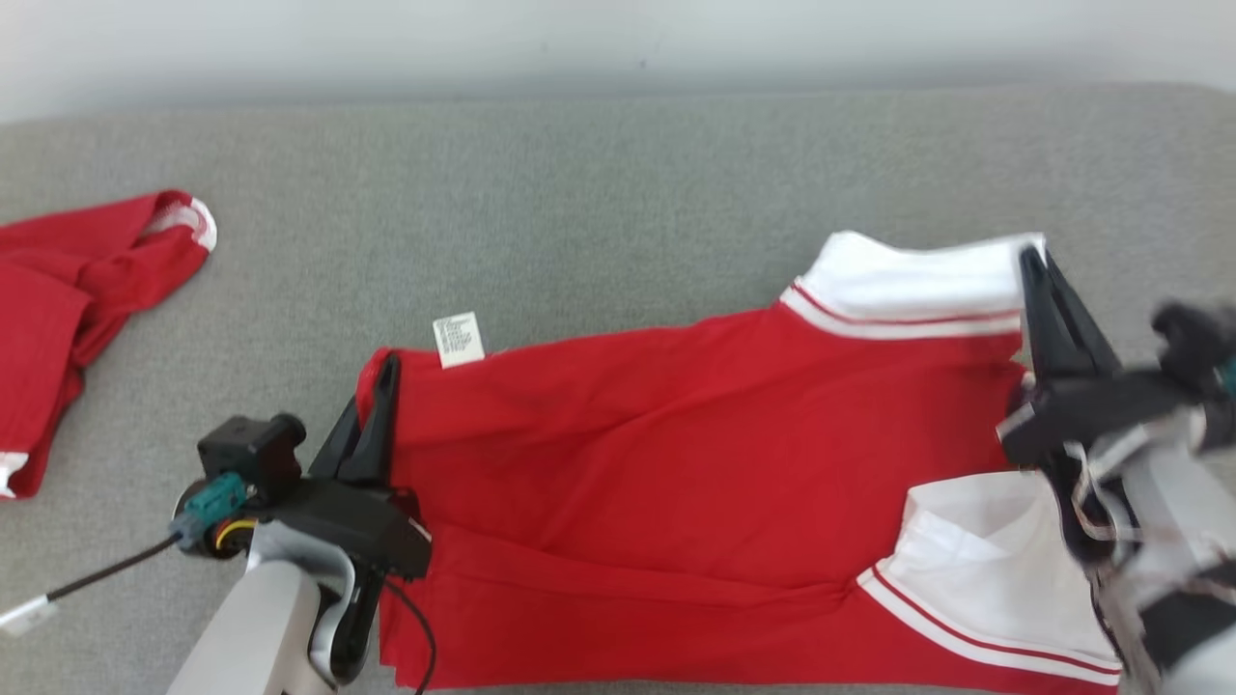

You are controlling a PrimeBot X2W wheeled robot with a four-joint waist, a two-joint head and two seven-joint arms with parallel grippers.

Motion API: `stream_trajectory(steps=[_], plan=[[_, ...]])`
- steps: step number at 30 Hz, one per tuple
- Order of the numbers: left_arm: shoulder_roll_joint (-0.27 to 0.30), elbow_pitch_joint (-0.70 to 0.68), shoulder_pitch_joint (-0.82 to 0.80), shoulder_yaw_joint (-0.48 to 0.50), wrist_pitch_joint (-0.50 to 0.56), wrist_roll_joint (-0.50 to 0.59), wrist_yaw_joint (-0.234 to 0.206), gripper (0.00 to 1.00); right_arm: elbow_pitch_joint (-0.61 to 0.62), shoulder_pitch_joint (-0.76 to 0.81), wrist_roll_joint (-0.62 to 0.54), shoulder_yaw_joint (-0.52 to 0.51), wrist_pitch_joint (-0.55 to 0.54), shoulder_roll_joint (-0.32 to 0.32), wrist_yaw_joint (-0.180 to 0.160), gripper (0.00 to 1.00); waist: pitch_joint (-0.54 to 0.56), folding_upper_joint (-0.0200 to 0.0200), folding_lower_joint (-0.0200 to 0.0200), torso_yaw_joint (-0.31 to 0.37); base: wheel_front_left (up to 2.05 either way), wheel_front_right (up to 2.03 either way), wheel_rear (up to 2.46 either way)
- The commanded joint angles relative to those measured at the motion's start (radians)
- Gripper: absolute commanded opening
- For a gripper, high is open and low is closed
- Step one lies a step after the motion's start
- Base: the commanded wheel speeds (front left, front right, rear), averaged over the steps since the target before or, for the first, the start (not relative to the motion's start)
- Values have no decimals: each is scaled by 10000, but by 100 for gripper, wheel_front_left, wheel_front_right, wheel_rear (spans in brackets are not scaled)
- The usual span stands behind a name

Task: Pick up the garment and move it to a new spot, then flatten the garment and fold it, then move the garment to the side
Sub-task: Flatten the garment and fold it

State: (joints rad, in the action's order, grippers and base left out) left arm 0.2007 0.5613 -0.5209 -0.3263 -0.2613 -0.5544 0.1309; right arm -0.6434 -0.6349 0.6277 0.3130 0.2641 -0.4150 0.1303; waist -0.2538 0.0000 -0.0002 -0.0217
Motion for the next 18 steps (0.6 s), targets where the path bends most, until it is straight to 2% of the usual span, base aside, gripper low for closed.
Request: stream_trajectory(steps=[1, 10, 18], plan=[[49, -25, 277, 54, -35, -40, -10, 0, 834, 852, 257, -372, 15, 3, 13, 0, 421, 0, 2, 198, 0, 0, 0], [34, -203, 965, 375, -36, -47, -10, 0, 3617, 4058, 452, -1286, 18, 450, 13, 0, 914, 0, 2, 299, 0, 0, 0], [-211, -792, 2162, 800, -36, 67, -10, 0, 4173, 5773, 706, -1618, 18, 584, 13, 0, 1200, 0, 2, 355, 0, 0, 0]])
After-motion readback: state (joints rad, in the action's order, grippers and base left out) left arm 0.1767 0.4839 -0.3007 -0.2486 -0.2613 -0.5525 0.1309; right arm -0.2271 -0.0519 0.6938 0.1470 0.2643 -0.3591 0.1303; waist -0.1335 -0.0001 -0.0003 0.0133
